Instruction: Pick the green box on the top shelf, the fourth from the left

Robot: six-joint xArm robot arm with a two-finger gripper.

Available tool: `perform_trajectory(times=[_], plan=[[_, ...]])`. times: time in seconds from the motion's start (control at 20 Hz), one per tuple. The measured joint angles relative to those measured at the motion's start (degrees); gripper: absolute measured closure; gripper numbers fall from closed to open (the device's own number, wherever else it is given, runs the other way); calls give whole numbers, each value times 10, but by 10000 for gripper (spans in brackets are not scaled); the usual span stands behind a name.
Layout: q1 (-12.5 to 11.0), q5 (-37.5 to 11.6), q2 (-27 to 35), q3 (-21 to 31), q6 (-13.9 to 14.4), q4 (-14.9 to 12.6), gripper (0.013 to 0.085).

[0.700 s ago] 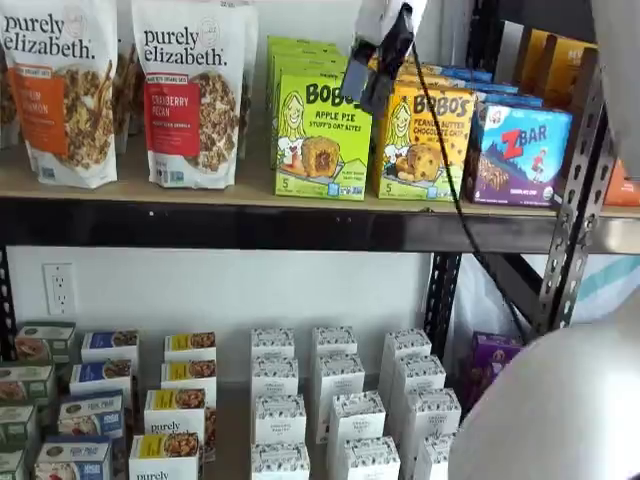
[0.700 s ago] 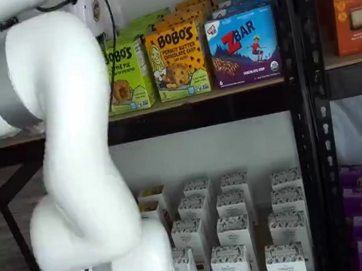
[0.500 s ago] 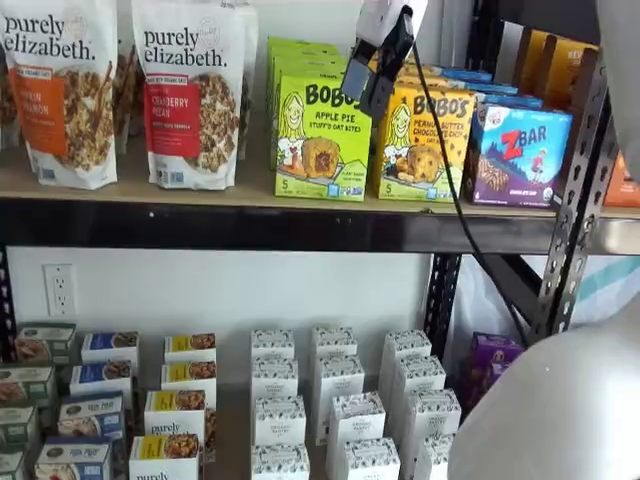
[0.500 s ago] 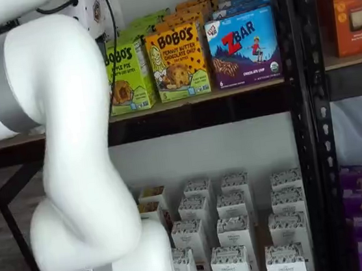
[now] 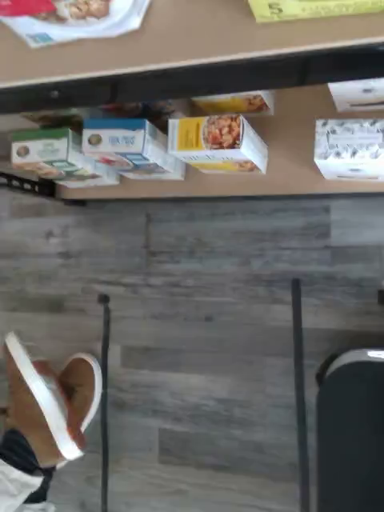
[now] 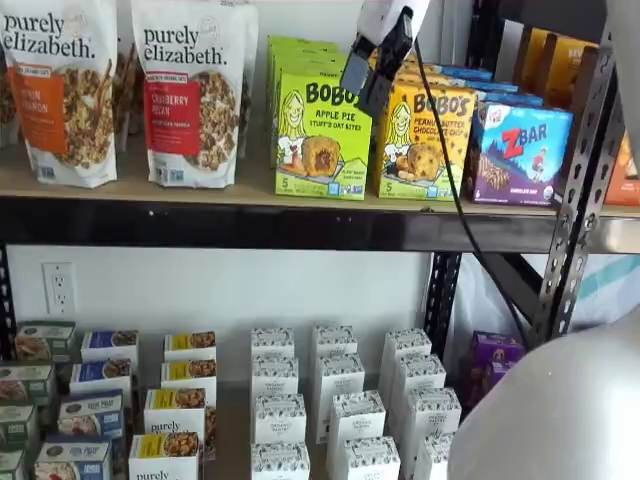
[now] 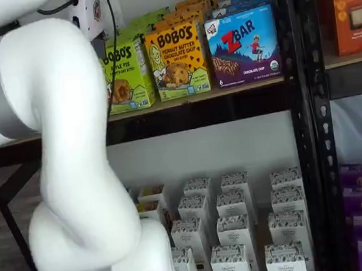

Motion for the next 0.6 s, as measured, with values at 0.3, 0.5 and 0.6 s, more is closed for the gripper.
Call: perform_trajectory(times=[0.3, 0.5, 0.6], plan=[[-2, -50, -24, 31, -3, 9, 130], [-2, -88, -42, 56, -3, 14, 130], [-1, -109, -52, 70, -3, 18, 130]])
